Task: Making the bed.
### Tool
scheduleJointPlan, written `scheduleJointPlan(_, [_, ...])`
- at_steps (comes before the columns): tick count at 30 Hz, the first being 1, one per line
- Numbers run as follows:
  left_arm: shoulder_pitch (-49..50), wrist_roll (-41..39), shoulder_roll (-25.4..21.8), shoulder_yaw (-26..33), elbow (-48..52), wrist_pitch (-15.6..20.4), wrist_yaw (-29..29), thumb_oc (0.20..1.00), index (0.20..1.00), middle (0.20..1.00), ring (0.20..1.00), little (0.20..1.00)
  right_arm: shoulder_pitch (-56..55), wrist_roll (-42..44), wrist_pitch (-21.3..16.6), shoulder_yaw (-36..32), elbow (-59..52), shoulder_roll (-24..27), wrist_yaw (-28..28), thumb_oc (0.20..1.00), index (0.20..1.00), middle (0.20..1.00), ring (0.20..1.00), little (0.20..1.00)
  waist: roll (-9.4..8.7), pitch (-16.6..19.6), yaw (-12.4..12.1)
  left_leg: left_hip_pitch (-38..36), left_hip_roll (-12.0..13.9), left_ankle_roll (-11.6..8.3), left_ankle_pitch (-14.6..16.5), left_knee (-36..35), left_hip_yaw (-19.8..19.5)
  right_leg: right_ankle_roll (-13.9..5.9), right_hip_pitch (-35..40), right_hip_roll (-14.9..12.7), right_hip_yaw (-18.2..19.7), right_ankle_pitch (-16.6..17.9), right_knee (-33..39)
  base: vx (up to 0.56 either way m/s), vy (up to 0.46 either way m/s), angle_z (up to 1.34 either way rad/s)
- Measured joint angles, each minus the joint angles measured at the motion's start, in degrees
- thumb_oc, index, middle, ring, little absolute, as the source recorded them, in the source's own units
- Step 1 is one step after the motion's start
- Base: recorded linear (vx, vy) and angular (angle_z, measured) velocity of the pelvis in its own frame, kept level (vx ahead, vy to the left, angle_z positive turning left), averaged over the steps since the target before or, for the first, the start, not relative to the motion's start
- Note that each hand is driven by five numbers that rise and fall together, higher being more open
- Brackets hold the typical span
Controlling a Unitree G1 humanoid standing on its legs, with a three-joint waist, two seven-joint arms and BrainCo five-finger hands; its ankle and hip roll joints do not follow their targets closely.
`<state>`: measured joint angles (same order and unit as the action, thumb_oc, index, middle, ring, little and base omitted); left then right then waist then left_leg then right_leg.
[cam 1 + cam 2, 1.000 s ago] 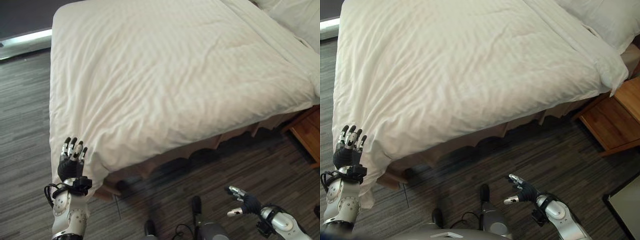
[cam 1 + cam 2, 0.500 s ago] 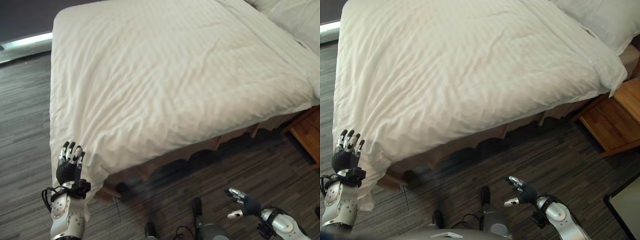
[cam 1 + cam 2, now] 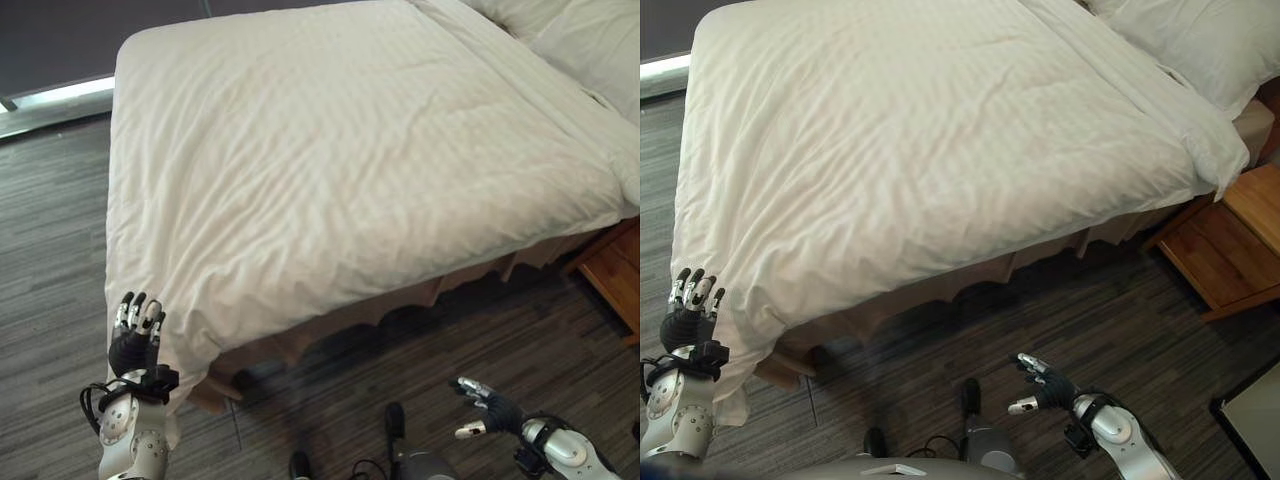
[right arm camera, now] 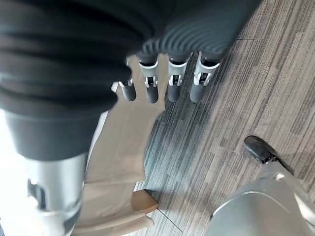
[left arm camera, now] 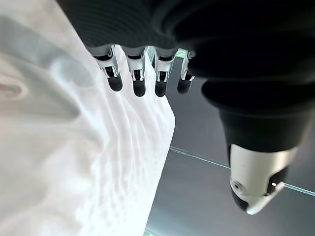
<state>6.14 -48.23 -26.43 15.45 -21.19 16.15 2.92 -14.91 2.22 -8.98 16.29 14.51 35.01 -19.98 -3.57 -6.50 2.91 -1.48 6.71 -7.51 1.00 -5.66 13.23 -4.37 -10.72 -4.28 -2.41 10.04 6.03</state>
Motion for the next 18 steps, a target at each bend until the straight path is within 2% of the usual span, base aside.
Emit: scheduleJointPlan(18, [0.22, 0.01, 0.00, 0.76, -0.03, 0.00, -0.14, 1.000, 1.000, 1.000, 1.000, 1.000, 0.01, -0.06, 0.02, 0.00, 0.23, 0.00, -0.02, 1.000, 1.000, 1.000, 1.000, 1.000, 0.05, -0.03, 0.00, 0.00, -0.02, 0.00, 0.00, 0.00, 0.00, 0.00, 0.00, -0.01, -0.01, 0.00, 0.01, 0.00, 0.000, 0.00])
